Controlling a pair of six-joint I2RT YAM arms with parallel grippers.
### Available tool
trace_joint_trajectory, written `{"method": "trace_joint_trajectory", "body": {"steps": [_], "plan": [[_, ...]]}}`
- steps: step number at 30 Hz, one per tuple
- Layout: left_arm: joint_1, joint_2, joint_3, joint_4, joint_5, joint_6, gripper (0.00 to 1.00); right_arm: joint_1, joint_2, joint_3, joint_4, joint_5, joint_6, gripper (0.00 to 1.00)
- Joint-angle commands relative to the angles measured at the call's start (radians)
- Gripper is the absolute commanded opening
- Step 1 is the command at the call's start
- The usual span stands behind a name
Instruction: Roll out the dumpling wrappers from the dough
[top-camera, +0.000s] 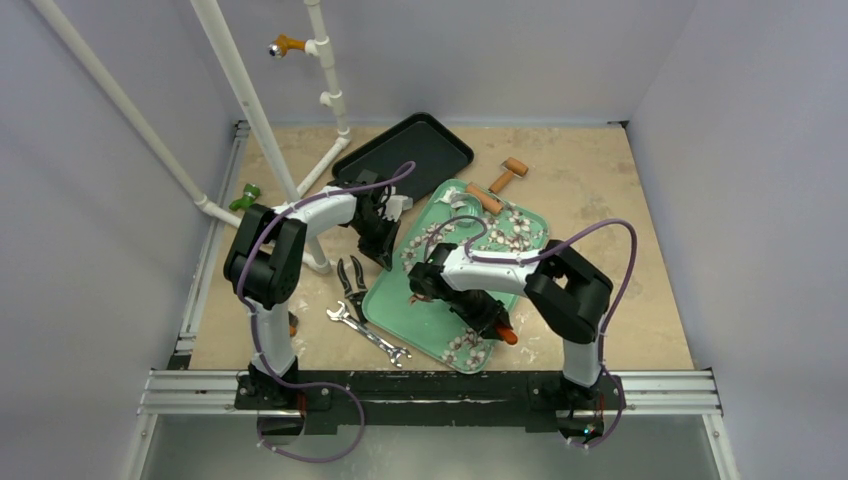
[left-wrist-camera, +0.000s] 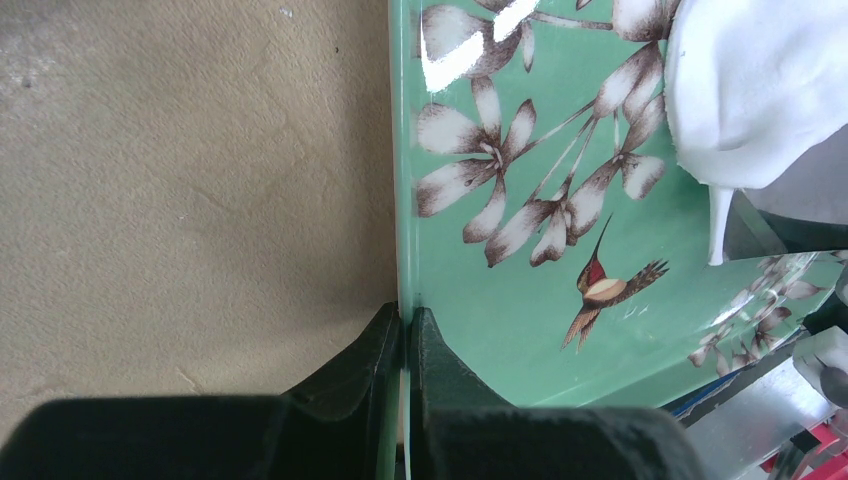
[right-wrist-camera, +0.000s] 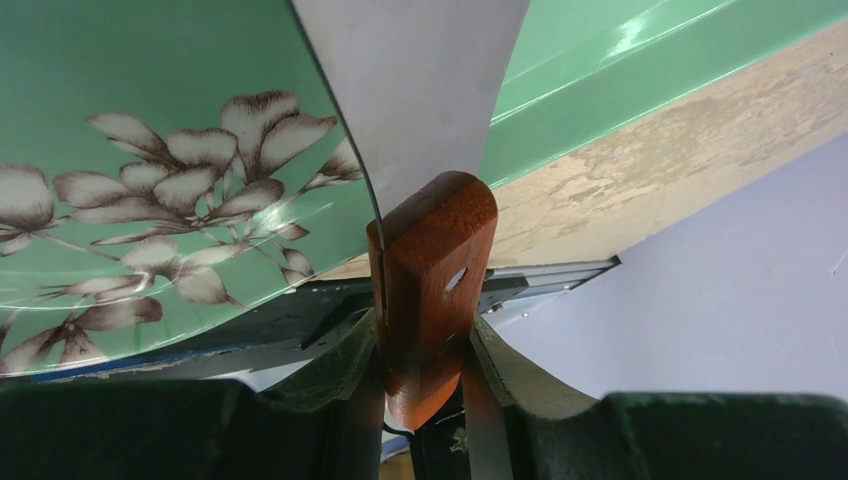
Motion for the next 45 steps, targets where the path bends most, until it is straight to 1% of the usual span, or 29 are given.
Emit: {"method": "trace_joint_trajectory", "body": {"steps": [1,5,8,12,16,24,28,31,33,35,39,43,45], "plan": [[0.002,-0.055,0.018,0.018,0.036,-0.014,0.0,0.01,0.009,0.041,-0.028,0.026,-0.016,0.0],[0.002,-0.055,0.018,0.019,0.038,-0.015,0.0,0.009,0.022,0.087,-0.031,0.072,0.031,0.0],[0.002,-0.058,0.018,0.017,0.036,-0.013,0.0,0.01,0.029,0.076,-0.02,0.078,0.031,0.0],[0.002,-0.063,0.016,0.016,0.035,-0.012,0.0,0.011,-0.02,0.047,-0.029,0.086,0.031,0.0],[0.002,-0.06,0.021,0.017,0.037,-0.012,0.0,0.024,-0.078,-0.017,-0.027,0.048,0.014,0.0],[0.002,-0.062,0.026,0.016,0.032,-0.004,0.0,0.083,-0.111,-0.026,-0.026,-0.102,-0.012,0.0],[0.002,-0.056,0.03,0.025,0.014,0.005,0.0,0.103,-0.148,-0.077,-0.027,-0.155,0.023,0.0],[0.001,-0.043,0.045,0.019,0.019,0.032,0.0,0.106,-0.189,-0.074,-0.027,-0.149,0.048,0.0],[-0.005,-0.023,0.076,-0.01,0.023,0.079,0.0,0.105,-0.206,-0.06,-0.026,-0.142,0.056,0.0],[-0.008,0.022,0.131,-0.07,0.037,0.141,0.0,0.107,-0.214,-0.047,-0.026,-0.138,0.06,0.0],[-0.009,0.134,0.319,-0.205,0.033,0.21,0.0,0.11,-0.234,-0.046,-0.027,-0.122,0.057,0.0],[-0.009,0.16,0.376,-0.18,-0.009,0.229,0.0,0.111,-0.247,-0.033,-0.026,-0.114,0.061,0.0],[-0.007,0.17,0.402,-0.188,-0.001,0.243,0.01,0.11,-0.254,-0.013,-0.026,-0.102,0.071,0.0]]}}
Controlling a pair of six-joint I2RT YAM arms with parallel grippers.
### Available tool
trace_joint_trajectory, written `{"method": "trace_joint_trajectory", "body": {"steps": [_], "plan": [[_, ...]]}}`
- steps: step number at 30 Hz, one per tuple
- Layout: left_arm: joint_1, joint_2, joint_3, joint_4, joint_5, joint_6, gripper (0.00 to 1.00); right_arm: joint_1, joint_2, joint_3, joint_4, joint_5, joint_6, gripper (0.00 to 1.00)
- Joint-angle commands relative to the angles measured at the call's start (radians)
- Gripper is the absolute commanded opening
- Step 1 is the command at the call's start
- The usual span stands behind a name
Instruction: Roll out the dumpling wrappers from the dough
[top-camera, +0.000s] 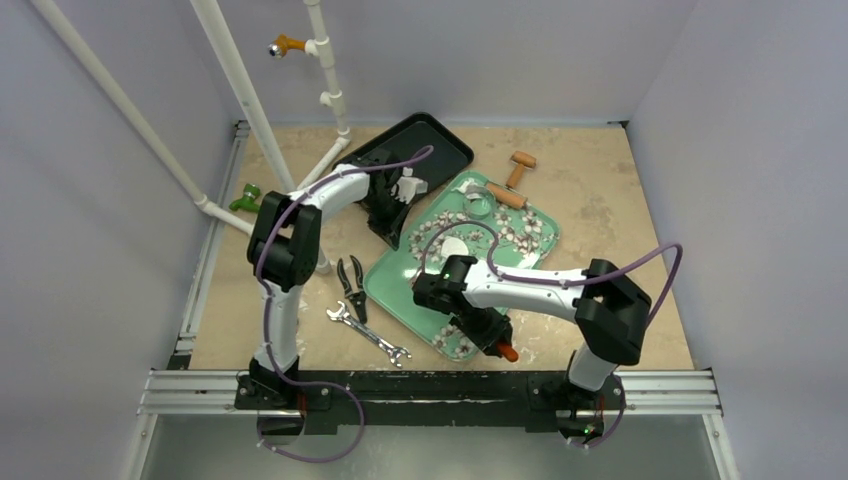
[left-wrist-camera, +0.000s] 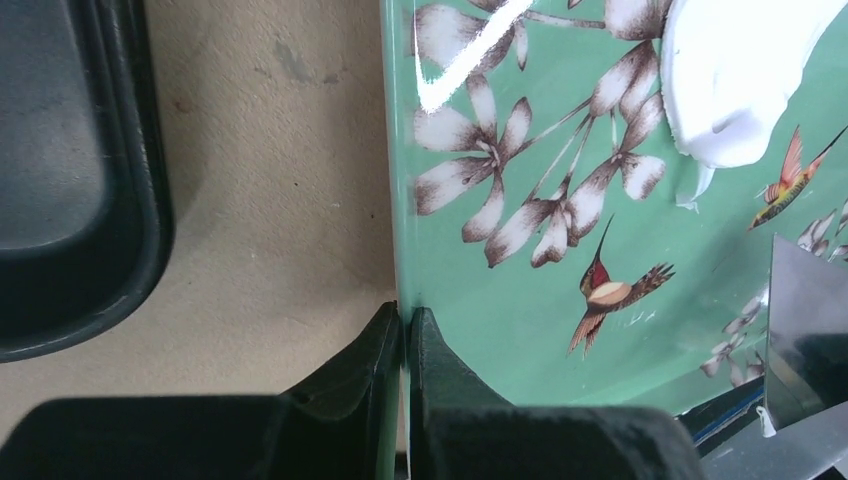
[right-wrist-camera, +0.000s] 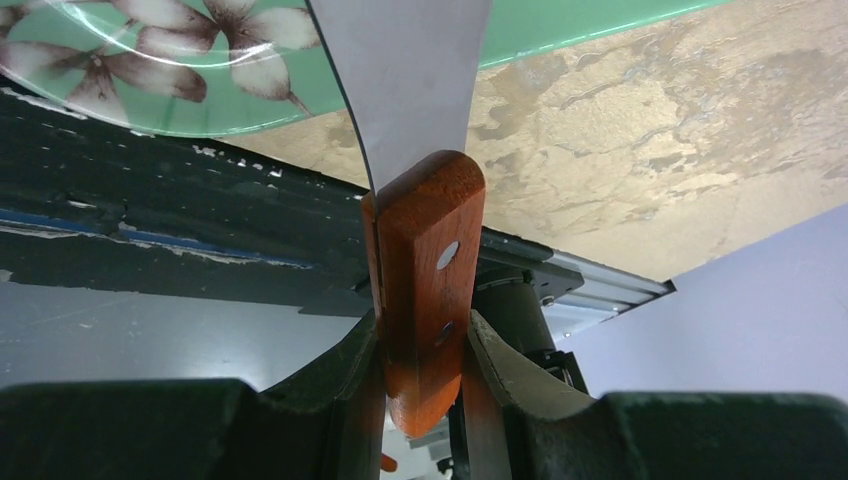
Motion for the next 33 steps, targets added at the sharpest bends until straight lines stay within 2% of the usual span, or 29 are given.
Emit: {"method": "trace_joint_trajectory", "body": {"steps": [1,4,5,7,16,19,25,29,31,33], "plan": [[-0.001,-0.018,0.084,-0.034,0.025,0.078,0.07,0.007,-0.05,0.068,-0.021,0.037,0.039,0.0],[-0.001,-0.086,0.033,0.01,0.102,0.08,0.37,0.004,-0.053,0.1,-0.02,0.032,0.048,0.0],[-0.001,-0.118,0.014,0.026,0.134,0.079,0.44,0.002,-0.054,0.111,-0.012,0.014,0.05,0.0],[-0.001,-0.183,-0.013,0.046,0.196,0.077,0.5,-0.008,-0.054,0.133,0.003,-0.01,0.058,0.0],[0.0,-0.399,-0.02,0.043,0.336,0.048,0.49,-0.2,-0.165,0.153,0.124,-0.059,0.023,0.0],[0.0,-0.469,-0.018,0.014,0.36,0.11,0.47,-0.229,-0.168,0.172,0.174,-0.107,-0.015,0.0],[-0.004,-0.658,-0.018,-0.126,0.391,0.466,0.45,-0.272,-0.185,0.229,0.283,-0.226,-0.046,0.0],[-0.034,-0.718,0.042,-0.247,0.443,0.798,0.45,-0.287,-0.201,0.254,0.328,-0.341,-0.055,0.0],[-0.063,-0.756,0.05,-0.277,0.455,0.948,0.46,-0.294,-0.218,0.253,0.357,-0.369,-0.051,0.0],[-0.124,-0.812,-0.011,-0.235,0.41,1.05,0.51,-0.297,-0.235,0.256,0.381,-0.368,-0.041,0.0]]}}
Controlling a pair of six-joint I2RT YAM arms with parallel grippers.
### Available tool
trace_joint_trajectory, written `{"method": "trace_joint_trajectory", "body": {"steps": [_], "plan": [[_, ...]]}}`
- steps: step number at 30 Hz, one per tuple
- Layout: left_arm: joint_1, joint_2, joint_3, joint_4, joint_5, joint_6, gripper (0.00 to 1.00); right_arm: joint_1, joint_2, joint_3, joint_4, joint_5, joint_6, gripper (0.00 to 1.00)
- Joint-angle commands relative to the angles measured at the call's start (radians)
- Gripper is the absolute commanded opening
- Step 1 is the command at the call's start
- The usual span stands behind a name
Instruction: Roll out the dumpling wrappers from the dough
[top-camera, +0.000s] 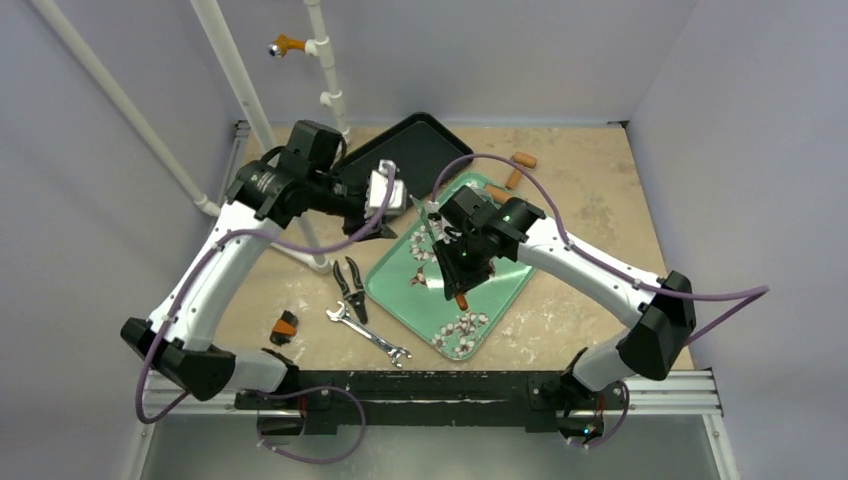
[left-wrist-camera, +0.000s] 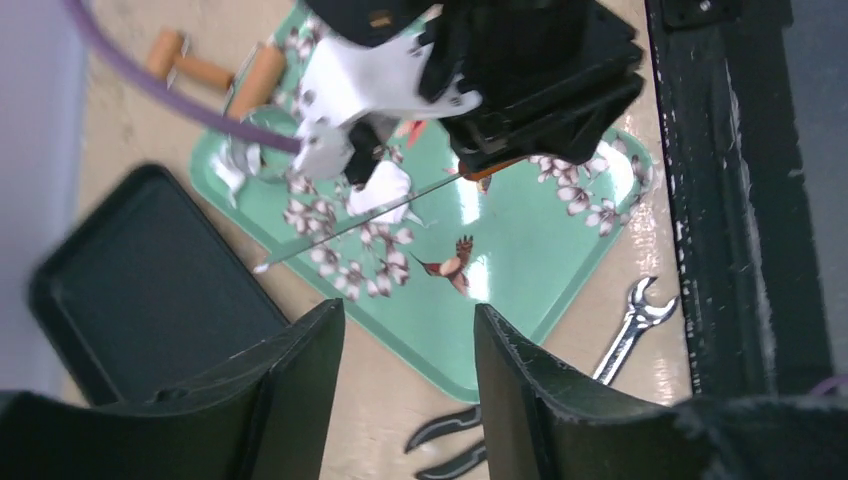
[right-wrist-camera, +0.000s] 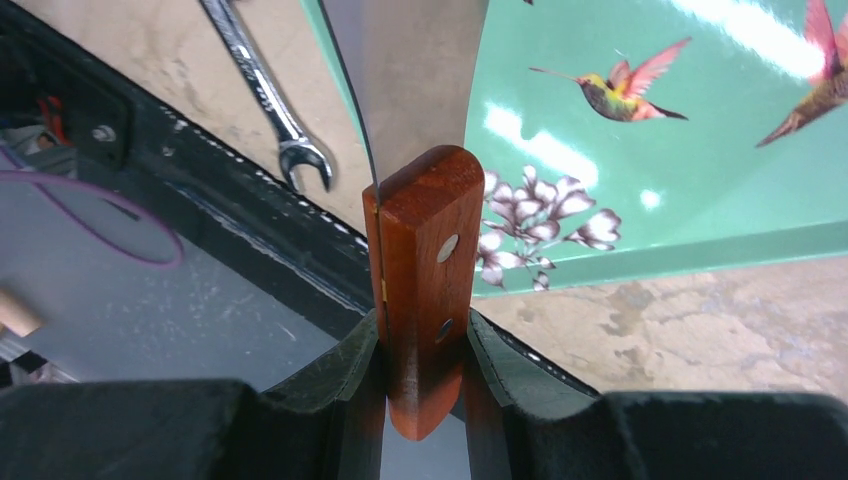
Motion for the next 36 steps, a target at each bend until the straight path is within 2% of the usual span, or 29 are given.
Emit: {"method": "trace_joint_trajectory", "body": {"steps": [1,4,7,14,20,27,32,34,36], "plan": [[-0.134,-0.126,-0.086,0.021,-0.026,0.395,0.53,-0.009,-0.065,0.053,0.093,-0.081,-0.006,0.0],[-0.234,-0.228,-0.271,0.195,-0.08,0.489,0.61,-0.009,-0.083,0.065,0.11,-0.107,-0.008,0.0],[-0.269,-0.24,-0.325,0.241,-0.089,0.509,0.63,-0.009,-0.106,0.068,0.118,-0.101,-0.012,0.0],[-0.326,-0.192,-0.307,0.326,-0.161,0.476,0.64,-0.006,-0.127,0.052,0.166,-0.158,-0.009,0.0],[-0.333,-0.109,-0.249,0.31,-0.234,0.439,0.65,-0.001,-0.147,0.044,0.222,-0.205,-0.014,0.0],[-0.333,-0.033,-0.18,0.316,-0.302,0.466,0.63,0.004,-0.162,0.039,0.268,-0.262,-0.045,0.0],[-0.333,-0.007,-0.176,0.274,-0.322,0.503,0.5,0.004,-0.191,0.002,0.33,-0.278,-0.032,0.0],[-0.333,-0.015,-0.188,0.266,-0.321,0.508,0.32,0.001,-0.204,-0.016,0.347,-0.26,-0.004,0.0],[-0.333,-0.026,-0.193,0.252,-0.312,0.51,0.05,0.001,-0.208,-0.022,0.343,-0.235,0.0,0.0]]}}
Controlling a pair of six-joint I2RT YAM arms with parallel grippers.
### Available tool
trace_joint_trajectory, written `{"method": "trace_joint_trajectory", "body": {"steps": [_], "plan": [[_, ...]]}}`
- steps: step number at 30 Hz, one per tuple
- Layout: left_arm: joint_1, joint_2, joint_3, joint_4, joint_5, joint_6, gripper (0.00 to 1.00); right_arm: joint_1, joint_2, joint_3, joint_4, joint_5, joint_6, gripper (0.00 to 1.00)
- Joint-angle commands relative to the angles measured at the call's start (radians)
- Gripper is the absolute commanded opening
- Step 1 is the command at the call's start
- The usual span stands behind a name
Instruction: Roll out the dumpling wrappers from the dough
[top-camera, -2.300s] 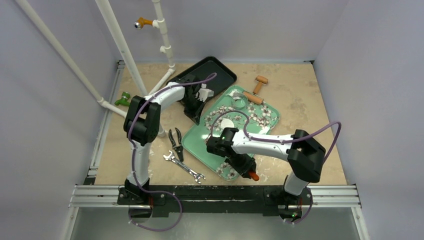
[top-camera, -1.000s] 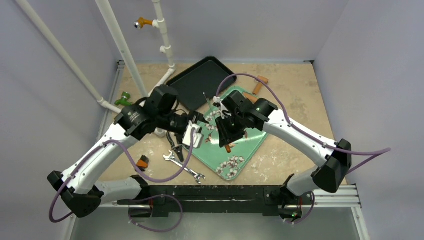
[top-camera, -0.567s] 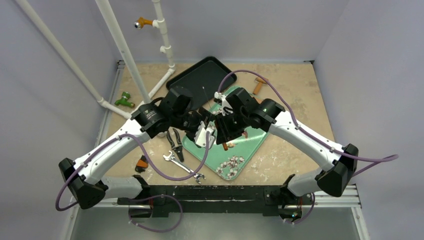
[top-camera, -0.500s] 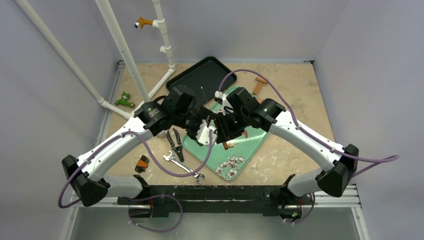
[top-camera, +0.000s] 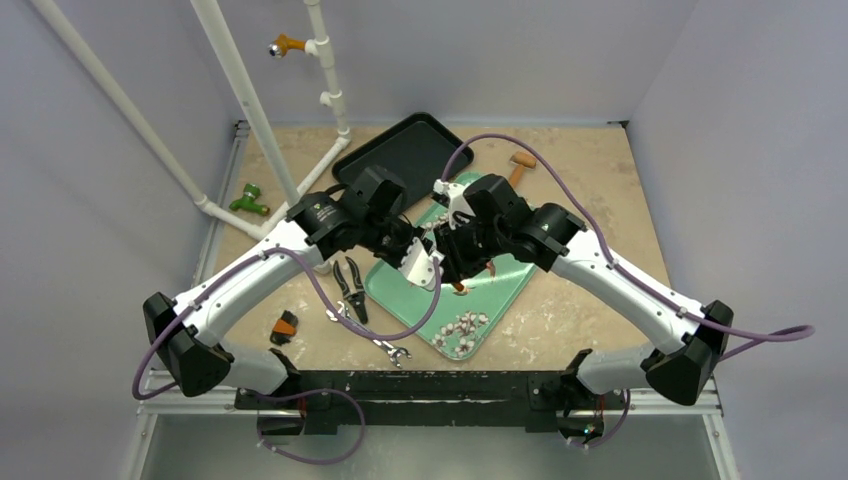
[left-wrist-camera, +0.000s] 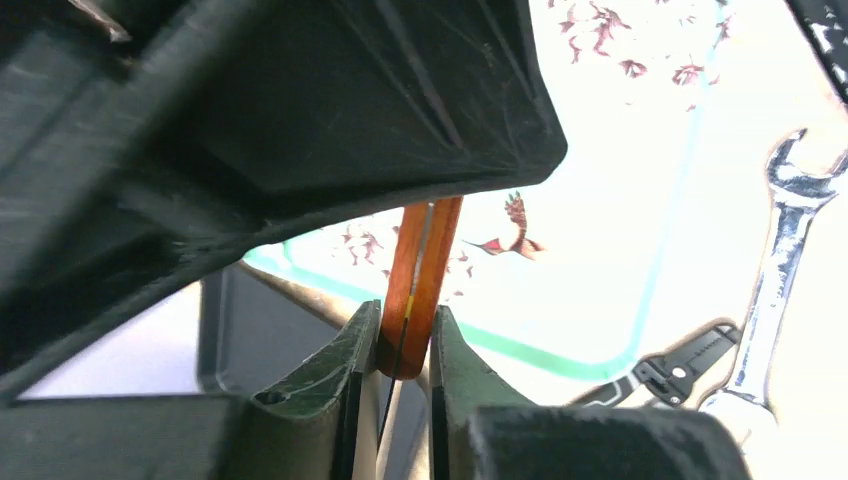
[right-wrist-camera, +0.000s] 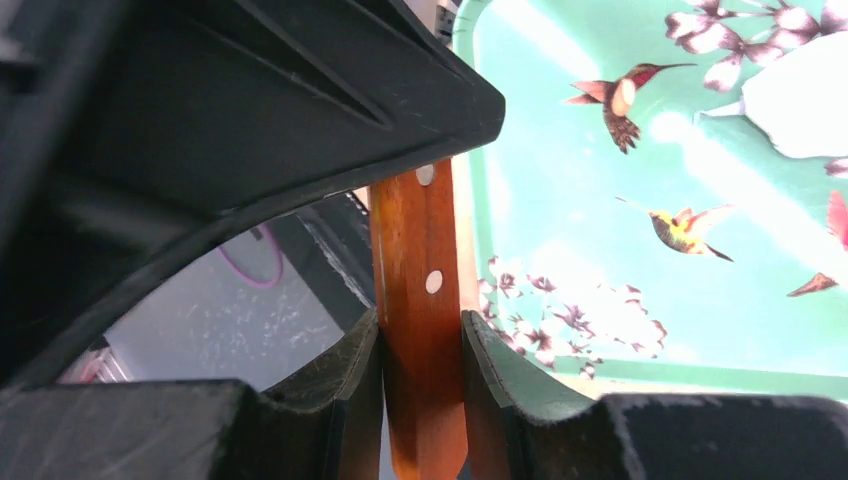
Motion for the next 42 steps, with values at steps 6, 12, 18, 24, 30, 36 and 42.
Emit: {"method": "trace_joint_trajectory", "body": {"steps": [6,12,18,24,30,36,42], "plan": [[-0.009,-0.042,-0.035,0.17,-0.025,-0.035,0.0,0.01,-0.06,-0.006,0.158,0.025,0.059,0.0],[-0.007,-0.119,-0.148,0.419,-0.064,-0.166,0.0,-0.014,-0.128,-0.129,0.282,0.016,0.153,0.34],[-0.005,-0.219,-0.314,0.66,-0.043,-0.184,0.0,-0.092,-0.217,-0.261,0.446,-0.063,0.276,0.81],[-0.003,-0.236,-0.379,0.718,-0.03,-0.177,0.0,-0.119,-0.285,-0.32,0.531,-0.105,0.331,0.79],[-0.003,-0.245,-0.405,0.73,-0.012,-0.132,0.0,-0.139,-0.241,-0.266,0.488,-0.137,0.326,0.74],[-0.003,-0.261,-0.434,0.73,0.001,-0.1,0.0,-0.159,-0.233,-0.189,0.373,-0.067,0.296,0.71],[-0.003,-0.266,-0.445,0.754,0.007,-0.107,0.0,-0.167,-0.176,-0.148,0.331,-0.114,0.276,0.56]]}}
